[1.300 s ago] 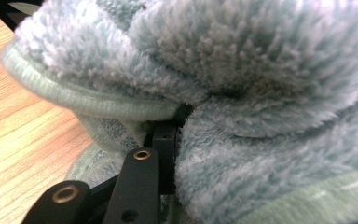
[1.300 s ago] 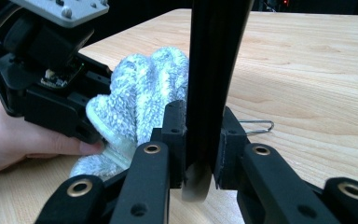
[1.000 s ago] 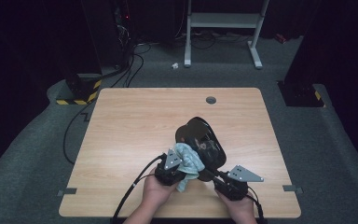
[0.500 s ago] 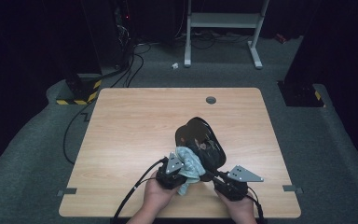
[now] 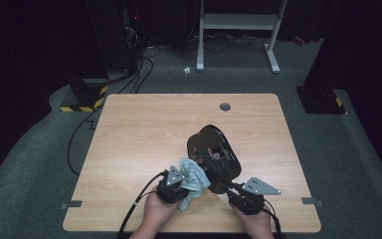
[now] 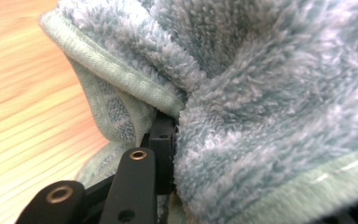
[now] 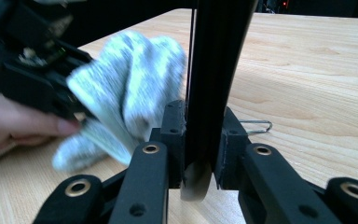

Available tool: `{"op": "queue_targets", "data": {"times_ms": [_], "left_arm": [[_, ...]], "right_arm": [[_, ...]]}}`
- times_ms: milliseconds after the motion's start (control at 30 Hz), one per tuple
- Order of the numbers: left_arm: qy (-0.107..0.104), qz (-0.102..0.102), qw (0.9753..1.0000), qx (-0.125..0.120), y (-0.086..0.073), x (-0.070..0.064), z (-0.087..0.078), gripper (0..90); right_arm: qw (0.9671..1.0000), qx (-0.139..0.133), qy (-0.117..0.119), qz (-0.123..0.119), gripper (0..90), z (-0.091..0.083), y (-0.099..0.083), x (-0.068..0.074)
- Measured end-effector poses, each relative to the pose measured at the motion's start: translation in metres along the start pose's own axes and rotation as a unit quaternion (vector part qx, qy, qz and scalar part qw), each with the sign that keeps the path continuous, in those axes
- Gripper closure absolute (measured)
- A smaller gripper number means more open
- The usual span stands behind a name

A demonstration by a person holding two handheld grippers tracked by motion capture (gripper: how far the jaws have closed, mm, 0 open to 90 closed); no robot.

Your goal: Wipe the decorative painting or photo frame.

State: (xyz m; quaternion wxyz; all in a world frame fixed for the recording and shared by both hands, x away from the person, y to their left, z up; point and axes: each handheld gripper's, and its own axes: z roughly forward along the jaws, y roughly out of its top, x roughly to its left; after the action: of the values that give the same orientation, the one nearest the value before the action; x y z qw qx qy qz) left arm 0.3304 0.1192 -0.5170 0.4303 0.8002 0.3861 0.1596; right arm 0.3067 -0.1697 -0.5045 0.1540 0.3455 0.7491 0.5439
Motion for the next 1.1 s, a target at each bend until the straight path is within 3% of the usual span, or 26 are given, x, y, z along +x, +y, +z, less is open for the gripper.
{"op": "queue_targets", "data": {"times_ms": [167,233,367,700,1100], "left_arm": [[0.017,-0.023,0.9996,-0.005,-0.013,0.019,-0.021,66.9],[0.023,-0.021,0.9995,0.000,-0.019,0.022,-0.024,66.8],[0.026,-0.014,0.9996,-0.001,-0.031,0.021,-0.022,66.8],[0.038,-0.004,0.9993,-0.004,-0.032,0.017,-0.022,66.6],[0.032,-0.011,0.9994,0.001,-0.032,0.019,-0.021,66.5]], "right_arm": [[1.0000,-0.001,0.000,0.003,70.1,0.000,0.001,0.000],[1.0000,-0.002,0.000,0.004,67.8,-0.001,0.002,-0.001],[1.0000,-0.004,0.000,0.005,63.4,-0.003,0.006,-0.001],[0.9997,-0.022,0.002,0.013,57.1,-0.014,0.019,0.000],[0.9984,-0.047,-0.030,-0.006,59.6,-0.031,0.041,0.004]]}}
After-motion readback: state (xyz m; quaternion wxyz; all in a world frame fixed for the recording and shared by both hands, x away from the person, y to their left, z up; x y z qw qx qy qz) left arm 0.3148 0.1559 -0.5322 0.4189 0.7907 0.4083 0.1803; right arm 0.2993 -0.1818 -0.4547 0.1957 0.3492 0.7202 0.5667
